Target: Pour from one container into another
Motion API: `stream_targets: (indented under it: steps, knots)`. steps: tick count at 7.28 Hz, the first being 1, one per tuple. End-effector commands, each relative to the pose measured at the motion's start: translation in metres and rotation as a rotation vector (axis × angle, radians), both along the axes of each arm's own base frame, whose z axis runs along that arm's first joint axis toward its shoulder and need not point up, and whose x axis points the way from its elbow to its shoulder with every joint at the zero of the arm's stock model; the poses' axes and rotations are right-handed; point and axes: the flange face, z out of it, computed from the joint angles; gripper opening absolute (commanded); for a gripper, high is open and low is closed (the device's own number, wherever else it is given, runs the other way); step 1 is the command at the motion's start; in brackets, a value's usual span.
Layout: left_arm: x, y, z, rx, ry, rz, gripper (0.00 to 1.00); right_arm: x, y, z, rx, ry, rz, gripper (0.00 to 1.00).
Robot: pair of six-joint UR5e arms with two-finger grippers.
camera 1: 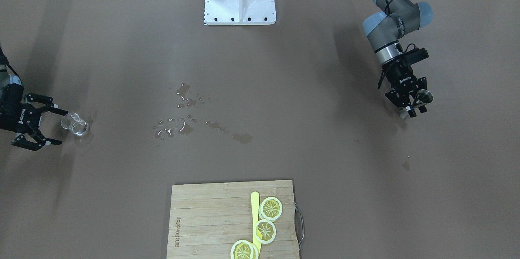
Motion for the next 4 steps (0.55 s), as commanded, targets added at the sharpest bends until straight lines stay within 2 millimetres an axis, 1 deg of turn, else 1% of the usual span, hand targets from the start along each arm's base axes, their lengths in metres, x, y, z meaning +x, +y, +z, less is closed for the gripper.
stream_targets:
  steps: [1,2,3,4]
  knots:
    - [0.0,0.0,-0.002,-0.008,-0.092,0.053,0.0,-0.006,0.003,-0.002,-0.006,-0.006,-0.009,0.97]
    - [-0.002,-0.001,-0.012,0.006,-0.084,0.068,0.0,-0.01,0.005,-0.002,-0.001,-0.009,-0.016,0.97]
    - [-0.012,-0.008,-0.031,0.035,-0.081,0.095,0.0,-0.012,0.007,-0.001,0.001,-0.009,-0.021,0.97]
    - [-0.024,-0.018,-0.044,0.061,-0.062,0.137,0.0,-0.016,0.009,-0.001,-0.011,-0.009,-0.027,0.96]
